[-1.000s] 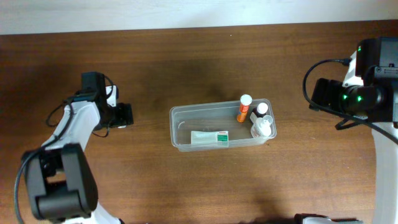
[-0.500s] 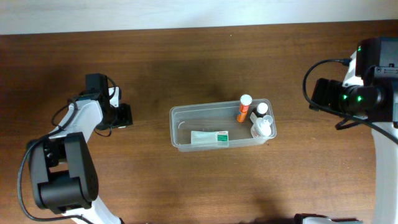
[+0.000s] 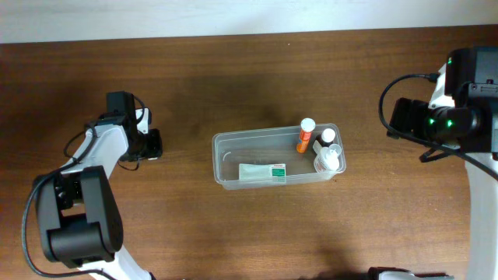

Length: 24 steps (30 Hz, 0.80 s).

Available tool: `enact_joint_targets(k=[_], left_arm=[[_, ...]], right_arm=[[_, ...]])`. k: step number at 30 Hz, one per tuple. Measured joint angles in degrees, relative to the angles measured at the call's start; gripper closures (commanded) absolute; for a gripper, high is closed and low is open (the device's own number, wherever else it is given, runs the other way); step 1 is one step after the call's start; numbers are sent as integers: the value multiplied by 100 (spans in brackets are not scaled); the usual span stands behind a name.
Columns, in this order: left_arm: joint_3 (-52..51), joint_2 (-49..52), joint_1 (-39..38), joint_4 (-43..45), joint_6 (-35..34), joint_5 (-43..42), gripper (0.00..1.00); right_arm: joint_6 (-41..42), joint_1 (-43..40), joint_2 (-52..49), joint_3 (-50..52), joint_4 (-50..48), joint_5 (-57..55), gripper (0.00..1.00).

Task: Pack container
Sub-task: 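Grasp the small amber jar with the left gripper, then place the amber jar into the container's left end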

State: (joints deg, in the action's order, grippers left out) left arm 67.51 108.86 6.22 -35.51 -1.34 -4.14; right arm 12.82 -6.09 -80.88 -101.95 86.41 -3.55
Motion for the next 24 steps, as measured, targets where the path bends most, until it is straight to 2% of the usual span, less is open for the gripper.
enact_joint_targets(k=[4, 8, 15, 20, 24], left_arm=[[-11, -334, -92, -125, 0, 2, 73], [-11, -1198, -413, -310, 0, -42, 74], [-9, -3058, -2015, -317, 251, -133, 75], [-9, -3064, -3176, -302, 461, -186, 76], [-11, -2492, -3615, -221, 501, -188, 77]], right_arm=[[4, 0, 2, 0, 0, 0, 10], [2, 0, 0, 0, 0, 0, 10], [7, 0, 0, 0, -2, 4, 10], [2, 0, 0, 0, 0, 13, 10], [4, 0, 0, 0, 2, 13, 10]])
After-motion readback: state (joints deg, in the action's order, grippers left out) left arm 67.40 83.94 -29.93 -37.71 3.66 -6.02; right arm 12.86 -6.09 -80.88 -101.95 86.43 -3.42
